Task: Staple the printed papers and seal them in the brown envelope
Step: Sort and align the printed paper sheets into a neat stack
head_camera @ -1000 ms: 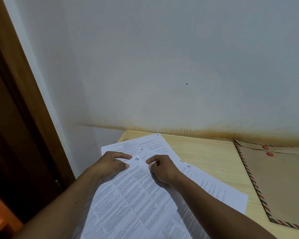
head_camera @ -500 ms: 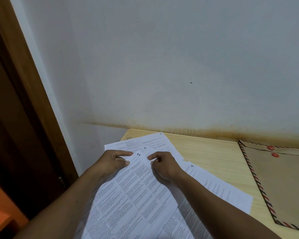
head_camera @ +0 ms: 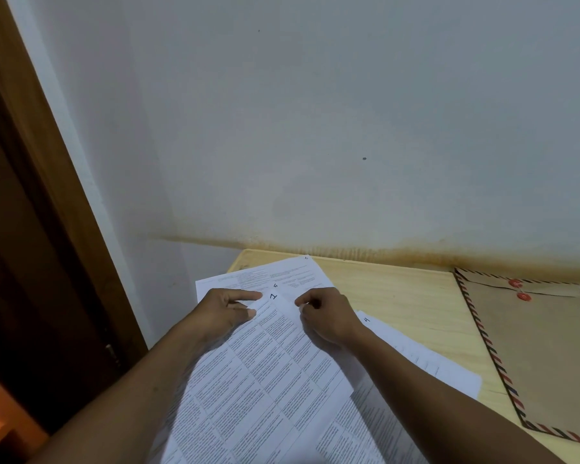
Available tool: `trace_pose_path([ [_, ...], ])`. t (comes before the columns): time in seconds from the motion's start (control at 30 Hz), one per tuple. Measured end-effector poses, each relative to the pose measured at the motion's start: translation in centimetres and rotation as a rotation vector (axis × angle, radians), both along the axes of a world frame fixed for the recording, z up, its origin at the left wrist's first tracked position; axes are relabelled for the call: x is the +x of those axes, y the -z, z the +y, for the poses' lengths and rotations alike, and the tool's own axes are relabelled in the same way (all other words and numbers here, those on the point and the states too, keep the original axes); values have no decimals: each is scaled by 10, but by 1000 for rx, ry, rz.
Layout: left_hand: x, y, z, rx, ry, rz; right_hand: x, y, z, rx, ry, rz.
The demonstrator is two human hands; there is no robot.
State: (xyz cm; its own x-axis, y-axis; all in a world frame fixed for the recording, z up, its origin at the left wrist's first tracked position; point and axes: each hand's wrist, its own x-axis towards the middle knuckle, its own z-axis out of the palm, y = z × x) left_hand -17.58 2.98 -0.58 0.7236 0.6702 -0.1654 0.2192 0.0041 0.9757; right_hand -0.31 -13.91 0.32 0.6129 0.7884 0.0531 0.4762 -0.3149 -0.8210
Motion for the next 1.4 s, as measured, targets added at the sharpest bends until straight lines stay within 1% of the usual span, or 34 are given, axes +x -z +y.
trace_pose_path([
  [0.07,8,-2,-4,7,24,-6,19,-6,-14,-70,69,-126],
  [0.17,24,-6,-15,12,77,-9,53,-11,-41,-311,143,-265],
  [0.23,36,-8,-22,17,110,-15,70,-13,-57,-440,145,-303],
  [0.33,49,-10,-32,21,147,-14,82,-10,-69,-527,123,-291],
  [0.47,61,-5,-43,19,195,-13,85,-4,-70,-525,126,-236],
  [0.63,70,-1,-55,-9,193,-23,81,-6,-70,-555,142,-226],
  [0.77,73,0,-62,-19,202,-24,81,-3,-69,-566,139,-282],
  [1.13,78,5,-64,14,209,-17,80,-1,-72,-534,123,-257],
  [1.27,72,3,-64,10,201,-20,76,-2,-75,-542,128,-312],
  [1.4,63,-3,-60,32,185,-10,75,-6,-74,-598,89,-353],
])
